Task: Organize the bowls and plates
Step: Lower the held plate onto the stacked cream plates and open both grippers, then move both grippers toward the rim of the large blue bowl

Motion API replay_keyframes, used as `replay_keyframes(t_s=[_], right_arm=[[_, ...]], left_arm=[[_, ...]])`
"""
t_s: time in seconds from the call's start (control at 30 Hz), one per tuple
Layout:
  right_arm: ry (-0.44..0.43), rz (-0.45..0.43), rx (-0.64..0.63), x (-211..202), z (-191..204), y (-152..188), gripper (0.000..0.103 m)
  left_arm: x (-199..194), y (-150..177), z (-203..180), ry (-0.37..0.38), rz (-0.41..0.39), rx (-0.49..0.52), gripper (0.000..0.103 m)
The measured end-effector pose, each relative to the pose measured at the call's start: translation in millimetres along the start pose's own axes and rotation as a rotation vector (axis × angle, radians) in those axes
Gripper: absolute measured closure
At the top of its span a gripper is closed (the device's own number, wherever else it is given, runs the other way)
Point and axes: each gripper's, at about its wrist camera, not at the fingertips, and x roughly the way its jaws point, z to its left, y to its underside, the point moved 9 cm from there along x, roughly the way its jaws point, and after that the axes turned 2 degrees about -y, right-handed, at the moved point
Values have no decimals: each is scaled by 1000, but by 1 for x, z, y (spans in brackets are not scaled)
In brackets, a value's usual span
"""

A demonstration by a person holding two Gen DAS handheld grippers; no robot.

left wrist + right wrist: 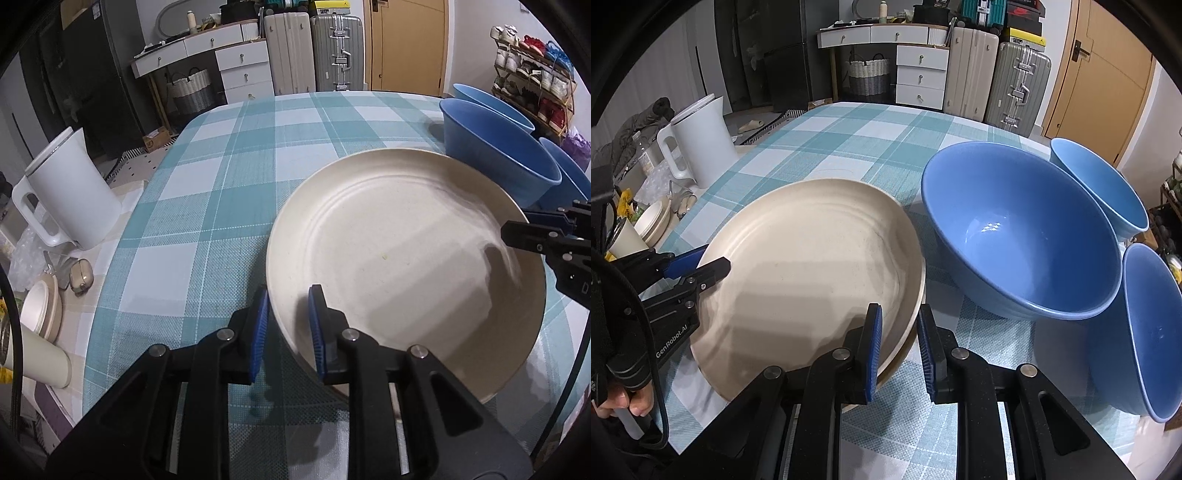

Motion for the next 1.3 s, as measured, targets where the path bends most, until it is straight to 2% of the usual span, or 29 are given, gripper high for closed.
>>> replay_keyframes(t_s=[0.33,0.6,0.67,0.73,0.83,0.93,1.0,1.07,1.13,1.2,1.3], right_arm=[[53,-3,-45,3,3,2,82],[36,12,-24,8,3,3,82],[26,13,-18,8,1,4,82],[9,16,-7,7,0,5,80],[5,15,2,4,-3,5,77],[-8,2,20,-3,-5,4,63],[-41,-21,43,-10,-6,2,45],[-59,-36,57,-17,-7,0,35],[-58,-59,68,-26,-10,-1,30],[-74,-77,79,-34,-10,-2,22],[-91,-96,95,-45,-12,-2,18]], left_arm=[[1,0,-1,-4,0,2,84],[0,0,0,38,10,-18,78],[-1,-1,1,55,12,-26,73],[-2,-1,2,65,13,-32,64],[-8,-3,3,84,3,-44,59],[-16,-6,5,119,-12,-64,48],[-22,-8,7,131,-25,-68,41],[-28,-10,9,137,-38,-71,34],[-35,-13,9,158,-52,-78,26],[-44,-16,9,180,-71,-83,23],[-56,-21,5,195,-94,-68,17]])
